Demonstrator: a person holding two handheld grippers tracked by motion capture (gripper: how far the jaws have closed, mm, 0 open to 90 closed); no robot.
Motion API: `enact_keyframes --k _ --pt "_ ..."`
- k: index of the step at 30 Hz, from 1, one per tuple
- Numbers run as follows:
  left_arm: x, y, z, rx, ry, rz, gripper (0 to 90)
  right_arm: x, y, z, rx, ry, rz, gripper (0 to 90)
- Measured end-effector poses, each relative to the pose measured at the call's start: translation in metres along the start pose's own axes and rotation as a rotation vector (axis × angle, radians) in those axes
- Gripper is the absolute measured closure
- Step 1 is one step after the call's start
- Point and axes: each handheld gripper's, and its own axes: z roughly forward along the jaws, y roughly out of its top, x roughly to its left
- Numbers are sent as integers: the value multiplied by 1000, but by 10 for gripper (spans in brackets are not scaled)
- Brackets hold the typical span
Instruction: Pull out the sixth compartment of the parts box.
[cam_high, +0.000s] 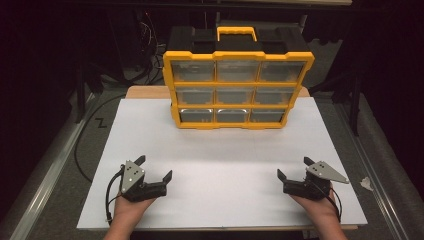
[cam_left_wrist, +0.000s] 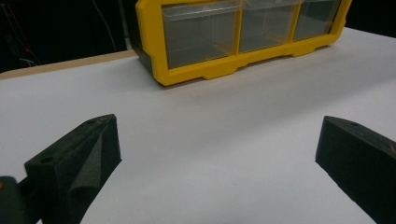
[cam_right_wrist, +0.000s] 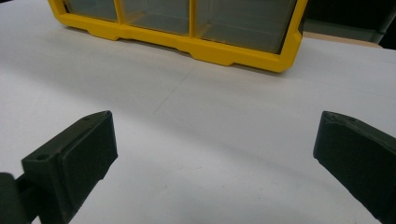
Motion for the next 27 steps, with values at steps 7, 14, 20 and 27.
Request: enact_keyframes --k 7,14,20,27 --pt "0 -1 3 8 -3 1 8 -1 -1 -2 -11 -16 -14 11" --pt "1 -2 2 5 -1 -4 8 0 -1 0 -13 -20 -26 11" --pt "1 -2 3 7 -5 1 8 1 0 2 -10 -24 -32 11" --pt "0 -2 5 8 -7 7 3 2 2 5 -8 -36 -22 11"
